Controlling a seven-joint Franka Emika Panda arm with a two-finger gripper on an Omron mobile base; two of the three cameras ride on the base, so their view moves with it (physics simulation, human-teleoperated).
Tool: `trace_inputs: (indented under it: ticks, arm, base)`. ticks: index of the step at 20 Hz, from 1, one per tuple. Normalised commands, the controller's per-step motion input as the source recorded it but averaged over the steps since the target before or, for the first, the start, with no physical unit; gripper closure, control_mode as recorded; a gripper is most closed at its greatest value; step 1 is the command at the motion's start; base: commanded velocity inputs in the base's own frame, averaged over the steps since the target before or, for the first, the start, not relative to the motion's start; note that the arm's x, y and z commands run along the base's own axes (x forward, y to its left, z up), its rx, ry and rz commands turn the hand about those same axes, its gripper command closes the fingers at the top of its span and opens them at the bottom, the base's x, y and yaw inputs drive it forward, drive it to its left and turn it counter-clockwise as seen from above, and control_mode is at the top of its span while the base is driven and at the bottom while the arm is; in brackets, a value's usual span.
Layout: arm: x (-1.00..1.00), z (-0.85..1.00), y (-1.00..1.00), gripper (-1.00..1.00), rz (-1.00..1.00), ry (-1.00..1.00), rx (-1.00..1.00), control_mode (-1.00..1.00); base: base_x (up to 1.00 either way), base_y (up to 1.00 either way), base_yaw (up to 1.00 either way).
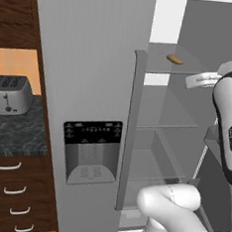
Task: Place one sweet potato and one chicken drumstick in each tupperware on the nearby counter, to pack two identical lunches.
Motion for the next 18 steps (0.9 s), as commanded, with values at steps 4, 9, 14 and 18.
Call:
trace_inputs:
  ticks: [4,9,14,18]
  arm:
    - [1.0,0.32,-0.26,-1.0,0.0,0.13,0.0,-1.0]
    - [0.86,0.57,-0.53,-1.0,0.03,0.14,-0.03,-1.0]
    - [0.34,-0.06,-0.12,-1.0,0.0,0.0,-0.15,-1.0]
    - [0.42,-0.47,-0.16,-1.0,0.0,-0.05,-0.21,-1.0]
  base:
    - [0.0,0.0,0.0]
    - [0.0,0.0,0.0]
    - [0.0,0.0,0.0]
    - [0.0,0.0,0.0]
